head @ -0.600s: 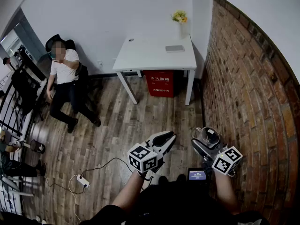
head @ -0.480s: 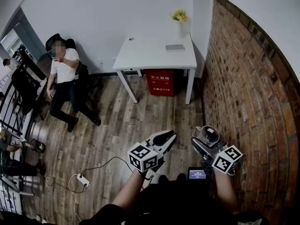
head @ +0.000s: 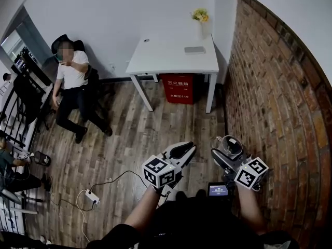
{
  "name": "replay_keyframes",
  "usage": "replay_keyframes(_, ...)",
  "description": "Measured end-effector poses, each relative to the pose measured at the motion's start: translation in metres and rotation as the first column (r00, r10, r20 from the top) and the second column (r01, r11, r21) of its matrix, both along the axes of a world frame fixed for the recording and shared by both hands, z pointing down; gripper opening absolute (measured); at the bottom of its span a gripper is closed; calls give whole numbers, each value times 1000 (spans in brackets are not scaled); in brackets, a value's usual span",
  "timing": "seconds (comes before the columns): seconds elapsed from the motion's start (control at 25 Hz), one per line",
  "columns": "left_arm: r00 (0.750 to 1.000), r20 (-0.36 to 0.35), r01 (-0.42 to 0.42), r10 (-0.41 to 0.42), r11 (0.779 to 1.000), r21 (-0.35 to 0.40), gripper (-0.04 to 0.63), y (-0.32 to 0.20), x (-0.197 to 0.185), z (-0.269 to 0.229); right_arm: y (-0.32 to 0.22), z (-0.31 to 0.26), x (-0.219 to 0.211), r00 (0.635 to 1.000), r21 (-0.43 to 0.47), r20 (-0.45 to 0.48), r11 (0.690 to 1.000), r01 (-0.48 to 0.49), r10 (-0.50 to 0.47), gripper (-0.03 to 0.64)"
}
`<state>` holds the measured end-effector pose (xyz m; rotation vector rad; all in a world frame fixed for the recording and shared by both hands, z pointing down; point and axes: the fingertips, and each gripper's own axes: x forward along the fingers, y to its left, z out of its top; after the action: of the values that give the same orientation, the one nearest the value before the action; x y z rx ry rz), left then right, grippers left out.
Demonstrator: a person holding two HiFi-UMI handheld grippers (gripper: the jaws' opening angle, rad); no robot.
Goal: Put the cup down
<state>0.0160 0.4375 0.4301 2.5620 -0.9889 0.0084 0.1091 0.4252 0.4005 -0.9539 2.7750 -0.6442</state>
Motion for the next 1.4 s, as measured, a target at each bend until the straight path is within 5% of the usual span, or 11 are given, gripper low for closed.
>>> replay_keyframes(1.4,1000,-20,-5,5,1000,-6,67,-7,-31,7,-6,7,-24,1000,-22,-15,1000,-21,21,417)
